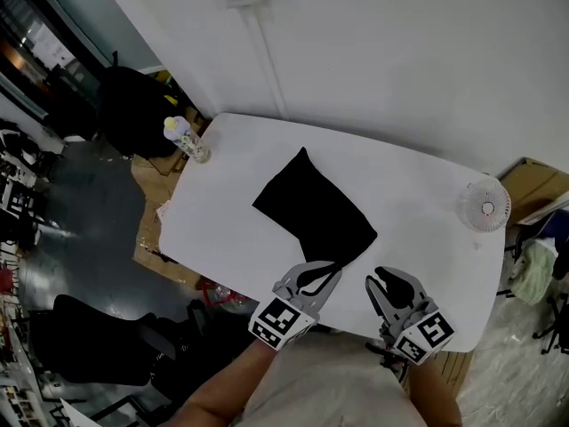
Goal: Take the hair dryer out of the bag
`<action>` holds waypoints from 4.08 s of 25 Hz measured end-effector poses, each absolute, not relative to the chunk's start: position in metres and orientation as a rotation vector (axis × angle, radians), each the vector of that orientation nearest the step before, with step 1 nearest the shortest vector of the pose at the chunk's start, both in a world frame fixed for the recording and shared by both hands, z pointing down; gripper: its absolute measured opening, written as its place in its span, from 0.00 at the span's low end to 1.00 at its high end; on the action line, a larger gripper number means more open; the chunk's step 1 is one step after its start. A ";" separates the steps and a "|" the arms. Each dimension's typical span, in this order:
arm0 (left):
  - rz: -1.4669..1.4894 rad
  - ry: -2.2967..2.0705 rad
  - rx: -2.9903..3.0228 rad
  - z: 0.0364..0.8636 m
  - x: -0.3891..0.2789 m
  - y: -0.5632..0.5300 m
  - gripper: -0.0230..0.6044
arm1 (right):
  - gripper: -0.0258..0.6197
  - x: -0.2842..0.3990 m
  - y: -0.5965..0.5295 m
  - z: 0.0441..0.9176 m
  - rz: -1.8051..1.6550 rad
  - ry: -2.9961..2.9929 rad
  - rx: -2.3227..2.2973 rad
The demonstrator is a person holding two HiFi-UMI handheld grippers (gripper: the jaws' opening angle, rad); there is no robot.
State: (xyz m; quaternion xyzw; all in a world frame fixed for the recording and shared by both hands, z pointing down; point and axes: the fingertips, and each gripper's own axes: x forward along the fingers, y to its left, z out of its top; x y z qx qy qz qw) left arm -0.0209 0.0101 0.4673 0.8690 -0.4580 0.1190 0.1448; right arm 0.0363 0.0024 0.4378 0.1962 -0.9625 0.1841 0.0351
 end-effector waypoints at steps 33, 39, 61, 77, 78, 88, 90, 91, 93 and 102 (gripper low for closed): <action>0.846 -1.339 2.246 0.582 -0.051 -0.009 0.35 | 0.20 0.030 -0.008 0.475 0.628 -2.879 0.592; 0.952 -1.344 2.194 0.600 -0.057 -0.010 0.34 | 0.20 0.030 -0.007 0.479 0.636 -2.869 0.596; 0.955 -1.348 2.118 0.601 -0.069 -0.025 0.07 | 0.20 0.034 -0.010 0.487 0.675 -2.842 0.630; 0.762 -1.283 2.081 0.557 -0.080 -0.077 0.07 | 0.20 0.031 -0.018 0.491 0.697 -2.836 0.637; 0.745 -1.280 2.071 0.555 -0.081 -0.079 0.07 | 0.20 0.031 -0.019 0.492 0.697 -2.836 0.636; 0.640 -1.282 2.024 0.538 -0.093 -0.105 0.07 | 0.20 0.016 -0.036 0.499 0.691 -2.800 0.640; 0.614 -1.279 2.017 0.535 -0.095 -0.108 0.07 | 0.20 0.012 -0.042 0.504 0.684 -2.776 0.652; 0.603 -1.277 2.012 0.535 -0.096 -0.110 0.07 | 0.20 0.009 -0.045 0.508 0.682 -2.761 0.660; 0.587 -1.276 1.999 0.536 -0.099 -0.112 0.07 | 0.20 0.003 -0.053 0.517 0.680 -2.728 0.675; 0.545 -1.248 1.957 0.547 -0.107 -0.114 0.07 | 0.20 -0.037 -0.075 0.549 0.657 -2.626 0.665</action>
